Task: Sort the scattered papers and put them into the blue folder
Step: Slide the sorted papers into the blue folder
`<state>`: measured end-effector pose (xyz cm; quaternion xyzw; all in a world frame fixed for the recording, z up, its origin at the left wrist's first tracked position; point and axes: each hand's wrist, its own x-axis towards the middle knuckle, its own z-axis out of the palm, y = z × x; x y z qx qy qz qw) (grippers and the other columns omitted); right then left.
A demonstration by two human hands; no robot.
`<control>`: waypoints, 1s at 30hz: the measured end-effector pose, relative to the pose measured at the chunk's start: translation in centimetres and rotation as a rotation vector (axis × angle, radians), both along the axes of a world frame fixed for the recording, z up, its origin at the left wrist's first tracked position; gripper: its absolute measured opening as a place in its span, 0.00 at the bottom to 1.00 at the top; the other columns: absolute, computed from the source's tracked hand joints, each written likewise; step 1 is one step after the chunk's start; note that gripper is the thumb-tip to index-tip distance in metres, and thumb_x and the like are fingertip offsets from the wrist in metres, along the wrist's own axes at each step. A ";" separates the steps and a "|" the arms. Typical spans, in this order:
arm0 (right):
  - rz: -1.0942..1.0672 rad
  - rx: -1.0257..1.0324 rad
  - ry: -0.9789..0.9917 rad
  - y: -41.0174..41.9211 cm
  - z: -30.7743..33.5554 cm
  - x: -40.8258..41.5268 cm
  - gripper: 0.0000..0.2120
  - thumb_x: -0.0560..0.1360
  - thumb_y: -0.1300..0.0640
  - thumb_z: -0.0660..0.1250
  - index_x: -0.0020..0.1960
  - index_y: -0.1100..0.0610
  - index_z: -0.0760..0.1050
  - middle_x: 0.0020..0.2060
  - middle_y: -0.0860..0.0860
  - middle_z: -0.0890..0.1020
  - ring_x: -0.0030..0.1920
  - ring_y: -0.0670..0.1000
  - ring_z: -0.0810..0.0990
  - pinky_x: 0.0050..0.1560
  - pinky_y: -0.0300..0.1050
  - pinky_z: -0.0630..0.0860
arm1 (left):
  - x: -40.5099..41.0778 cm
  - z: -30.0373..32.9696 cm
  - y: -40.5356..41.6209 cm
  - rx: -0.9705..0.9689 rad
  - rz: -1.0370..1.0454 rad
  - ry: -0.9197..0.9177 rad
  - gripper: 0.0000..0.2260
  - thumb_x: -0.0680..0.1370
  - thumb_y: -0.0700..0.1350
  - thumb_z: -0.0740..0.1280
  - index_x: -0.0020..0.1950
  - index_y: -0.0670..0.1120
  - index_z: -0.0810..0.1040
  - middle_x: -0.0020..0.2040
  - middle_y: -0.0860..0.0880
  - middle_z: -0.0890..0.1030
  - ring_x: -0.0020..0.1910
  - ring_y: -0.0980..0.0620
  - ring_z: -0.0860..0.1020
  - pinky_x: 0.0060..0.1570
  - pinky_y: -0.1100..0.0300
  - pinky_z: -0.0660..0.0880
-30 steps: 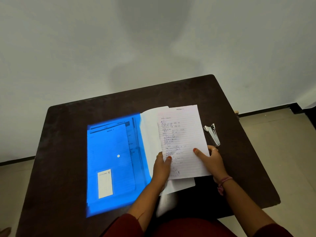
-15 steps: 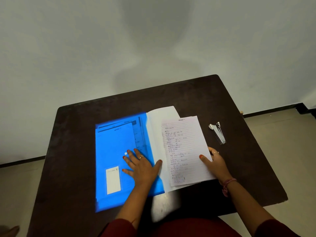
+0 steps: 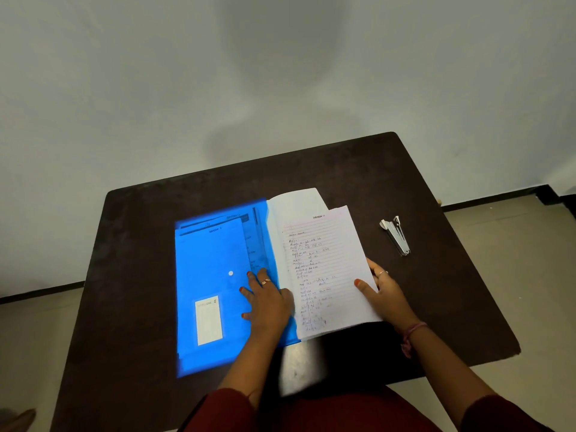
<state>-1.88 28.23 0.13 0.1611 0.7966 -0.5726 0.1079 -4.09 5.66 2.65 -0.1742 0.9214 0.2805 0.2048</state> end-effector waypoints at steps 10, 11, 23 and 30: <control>0.026 -0.111 0.017 0.2 0.7 -0.4 0.24 0.76 0.60 0.66 0.70 0.50 0.64 0.63 0.50 0.76 0.60 0.50 0.76 0.61 0.49 0.75 | 0.5 0.3 0.8 -0.247 -0.274 -0.093 0.33 0.80 0.36 0.59 0.77 0.39 0.41 0.77 0.40 0.38 0.76 0.34 0.46 0.66 0.36 0.65; 0.029 -0.146 0.006 0.4 1.0 -0.6 0.23 0.76 0.60 0.66 0.69 0.48 0.65 0.62 0.51 0.77 0.60 0.50 0.77 0.60 0.51 0.76 | 0.5 0.4 0.9 -0.271 -0.283 -0.086 0.33 0.80 0.36 0.59 0.77 0.39 0.41 0.77 0.40 0.38 0.76 0.34 0.46 0.66 0.35 0.64; 0.242 -0.237 -0.141 2.2 2.0 -3.6 0.26 0.74 0.64 0.68 0.67 0.45 0.67 0.50 0.49 0.85 0.52 0.50 0.83 0.51 0.47 0.80 | 0.4 2.1 1.2 -0.259 -0.244 -0.110 0.33 0.79 0.32 0.55 0.76 0.36 0.37 0.75 0.40 0.31 0.75 0.32 0.42 0.71 0.35 0.53; 0.347 -0.228 -0.115 -0.1 2.5 -6.7 0.27 0.75 0.65 0.67 0.68 0.44 0.66 0.55 0.49 0.82 0.53 0.50 0.83 0.52 0.47 0.80 | -0.1 2.8 1.3 -0.320 -0.269 -0.153 0.32 0.80 0.32 0.55 0.75 0.35 0.36 0.75 0.39 0.30 0.75 0.34 0.40 0.72 0.38 0.53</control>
